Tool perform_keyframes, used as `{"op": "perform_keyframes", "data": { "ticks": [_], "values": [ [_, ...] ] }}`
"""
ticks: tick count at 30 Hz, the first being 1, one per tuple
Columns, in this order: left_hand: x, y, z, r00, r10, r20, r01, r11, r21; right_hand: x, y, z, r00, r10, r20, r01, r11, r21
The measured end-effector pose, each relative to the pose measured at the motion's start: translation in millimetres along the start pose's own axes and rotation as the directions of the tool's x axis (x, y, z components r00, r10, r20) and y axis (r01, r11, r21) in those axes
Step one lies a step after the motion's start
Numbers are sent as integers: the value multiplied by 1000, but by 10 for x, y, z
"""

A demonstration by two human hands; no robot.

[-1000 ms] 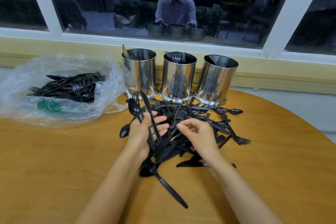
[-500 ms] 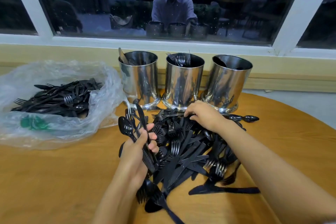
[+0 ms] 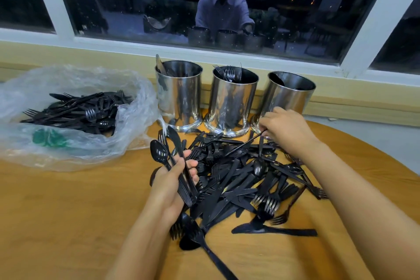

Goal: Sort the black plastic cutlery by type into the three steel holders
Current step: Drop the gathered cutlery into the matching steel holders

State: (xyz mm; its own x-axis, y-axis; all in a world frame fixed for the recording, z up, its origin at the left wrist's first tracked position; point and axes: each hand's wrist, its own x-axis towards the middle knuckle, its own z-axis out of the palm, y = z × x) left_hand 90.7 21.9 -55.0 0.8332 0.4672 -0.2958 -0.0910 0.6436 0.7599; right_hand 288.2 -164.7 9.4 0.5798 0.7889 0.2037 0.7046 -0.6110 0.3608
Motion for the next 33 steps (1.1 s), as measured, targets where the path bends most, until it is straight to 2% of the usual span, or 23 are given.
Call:
{"op": "perform_keyframes", "data": {
  "ticks": [2, 4, 8, 10, 11, 12, 14, 15, 16, 17, 18, 23, 28, 31, 33],
  "values": [
    [-14, -5, 12, 1000, 1, -3, -1, 1000, -8, -104, -22, -71, 993, 117, -6, -117, 992, -46],
    [-27, -11, 31, 1000, 5, -13, -5, 1000, -15, -216, -126, -111, 968, 251, -4, -251, 968, -6],
    [-40, -18, 43, 1000, 16, -24, -17, 999, -34, -435, -394, -77, 884, 464, 58, -467, 875, 127],
    [-46, -18, 43, 1000, 23, -21, -23, 999, -27, -511, -447, -41, 827, 561, 39, -548, 788, 281],
    [-47, -20, 46, 999, 26, -20, -26, 999, -22, -530, -471, -51, 799, 599, 54, -565, 715, 412],
    [-47, -24, 49, 999, 29, -19, -29, 999, -16, -535, -512, -68, 777, 623, 92, -550, 600, 581],
    [-49, -38, 58, 999, 38, -15, -38, 999, -3, -528, -707, -180, 782, 565, 263, -456, 231, 859],
    [-53, -47, 64, 999, 45, -12, -44, 999, 6, -527, -852, -228, 809, 477, 342, -407, 35, 913],
    [-57, -56, 69, 999, 52, -9, -52, 999, 17, -528, -1005, -258, 834, 389, 392, -377, -119, 919],
    [-59, -66, 70, 998, 60, -6, -60, 998, 26, -528, -1149, -255, 850, 323, 416, -365, -208, 907],
    [-61, -73, 69, 998, 69, -2, -69, 997, 37, -530, -1278, -238, 860, 289, 421, -362, -239, 901],
    [-61, -66, 53, 996, 91, 9, -91, 988, 123, -521, -1587, -70, 876, 297, 381, -332, -203, 921],
    [-80, -36, 66, 998, 64, 6, -64, 995, 73, -542, -1668, -31, 903, 282, 324, -298, -132, 945],
    [-74, -27, 67, 997, 72, -21, -70, 993, 99, -524, -1558, -73, 925, 260, 277, -275, -48, 960],
    [-70, -15, 64, 996, 78, -46, -75, 994, 74, -438, -1371, -75, 911, 343, 227, -263, 61, 963]
  ]
}}
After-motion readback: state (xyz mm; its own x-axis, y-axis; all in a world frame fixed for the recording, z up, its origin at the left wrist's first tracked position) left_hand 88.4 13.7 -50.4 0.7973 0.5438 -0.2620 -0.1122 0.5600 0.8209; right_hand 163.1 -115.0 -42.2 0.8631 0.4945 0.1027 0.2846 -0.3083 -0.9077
